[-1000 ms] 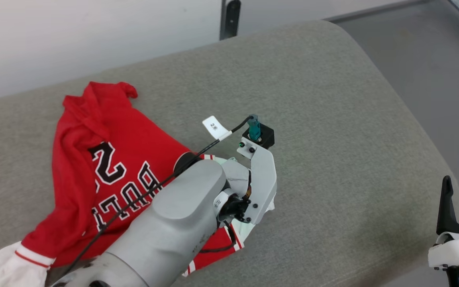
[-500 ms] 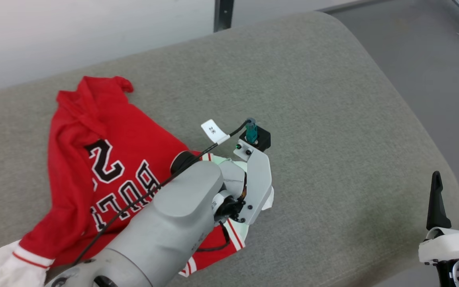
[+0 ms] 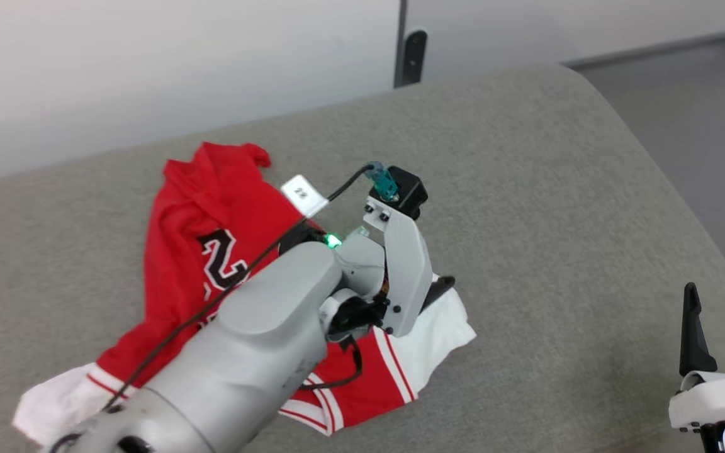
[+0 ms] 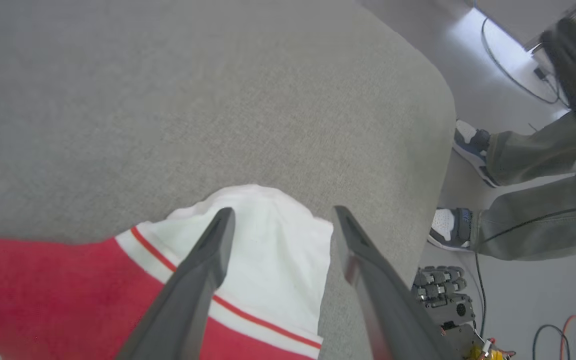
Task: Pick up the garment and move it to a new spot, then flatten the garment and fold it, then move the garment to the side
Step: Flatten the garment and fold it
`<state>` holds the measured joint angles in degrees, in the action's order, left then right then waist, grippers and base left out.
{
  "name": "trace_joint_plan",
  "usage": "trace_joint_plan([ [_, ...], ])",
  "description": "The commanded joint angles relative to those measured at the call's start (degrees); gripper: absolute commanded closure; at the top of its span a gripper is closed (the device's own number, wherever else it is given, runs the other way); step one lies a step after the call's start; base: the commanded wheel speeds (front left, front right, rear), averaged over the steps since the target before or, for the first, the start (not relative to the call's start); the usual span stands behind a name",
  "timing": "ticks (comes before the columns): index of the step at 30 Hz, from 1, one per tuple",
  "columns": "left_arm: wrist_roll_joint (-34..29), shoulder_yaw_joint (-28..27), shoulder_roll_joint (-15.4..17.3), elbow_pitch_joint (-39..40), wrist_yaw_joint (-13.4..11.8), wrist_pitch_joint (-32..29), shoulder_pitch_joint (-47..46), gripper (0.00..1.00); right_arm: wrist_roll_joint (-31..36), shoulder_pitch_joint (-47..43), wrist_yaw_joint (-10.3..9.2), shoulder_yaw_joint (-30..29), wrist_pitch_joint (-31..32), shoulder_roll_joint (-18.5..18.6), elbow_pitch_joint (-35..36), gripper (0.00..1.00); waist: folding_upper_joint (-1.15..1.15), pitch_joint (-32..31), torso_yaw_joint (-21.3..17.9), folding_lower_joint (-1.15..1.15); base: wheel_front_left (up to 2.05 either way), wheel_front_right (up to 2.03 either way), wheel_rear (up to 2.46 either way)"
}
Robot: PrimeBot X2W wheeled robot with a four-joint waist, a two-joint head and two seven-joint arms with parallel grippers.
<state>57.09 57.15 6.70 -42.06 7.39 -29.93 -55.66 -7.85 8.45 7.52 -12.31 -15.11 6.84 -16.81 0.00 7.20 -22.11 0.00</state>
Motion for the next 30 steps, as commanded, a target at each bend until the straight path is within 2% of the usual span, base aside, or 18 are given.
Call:
trace_joint_plan([
  [1,0.1,0.4,0.8,1.7,0.1,1.7,0.8,0.00,0.5,-1.0,-0.06,0.3,-0.1,0.4,0.3,0.00,0.00,-2.2,2.2,0.00,0.00,0.00,0.00],
  [9,0.9,-0.6,7.7,6.5,0.1,14.1,2.6,0.00,0.9,-2.4,-0.06,2.8,-0.1,1.1,2.9,0.00,0.00,-5.6,4.4,0.00,0.00,0.00,0.00],
  [13,-0.6,-1.6,10.5,7.0,0.1,21.5,4.1,0.00,1.0,-2.9,-0.06,4.3,-0.1,1.3,4.1,0.00,0.00,-6.6,5.6,0.00,0.00,0.00,0.00],
  [23,-7.2,-1.0,11.8,6.7,-1.3,39.2,9.1,0.00,1.4,-5.0,-0.06,5.2,-0.1,1.9,6.9,0.00,0.00,-7.9,11.0,0.00,0.00,0.00,0.00],
  [30,-10.4,-1.1,10.9,6.7,-2.0,44.5,13.2,0.00,1.6,-6.3,-0.06,5.1,-0.1,1.7,7.7,0.00,0.00,-8.9,15.4,0.00,0.00,0.00,0.00],
])
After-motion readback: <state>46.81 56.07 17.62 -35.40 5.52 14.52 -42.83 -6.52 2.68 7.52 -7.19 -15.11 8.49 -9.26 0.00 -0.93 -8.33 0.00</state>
